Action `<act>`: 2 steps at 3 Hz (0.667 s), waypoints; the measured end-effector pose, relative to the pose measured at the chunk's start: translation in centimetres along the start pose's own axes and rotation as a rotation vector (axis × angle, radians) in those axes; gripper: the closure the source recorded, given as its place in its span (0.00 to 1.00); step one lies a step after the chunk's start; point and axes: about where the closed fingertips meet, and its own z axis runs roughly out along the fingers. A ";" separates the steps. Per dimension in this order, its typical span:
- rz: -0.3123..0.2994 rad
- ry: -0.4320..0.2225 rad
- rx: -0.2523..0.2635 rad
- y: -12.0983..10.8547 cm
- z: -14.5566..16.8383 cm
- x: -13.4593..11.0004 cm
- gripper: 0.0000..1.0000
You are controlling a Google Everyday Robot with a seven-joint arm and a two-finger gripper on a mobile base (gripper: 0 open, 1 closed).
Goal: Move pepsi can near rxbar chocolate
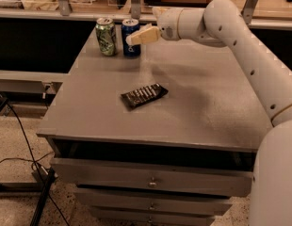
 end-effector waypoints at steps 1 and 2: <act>0.026 0.002 -0.011 1.1 1.8 0.5 0.21; 0.063 -0.020 -0.030 2.2 3.3 0.0 0.52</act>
Offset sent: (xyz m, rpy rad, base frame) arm -0.0030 0.0402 -0.0103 0.0650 0.0678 0.0054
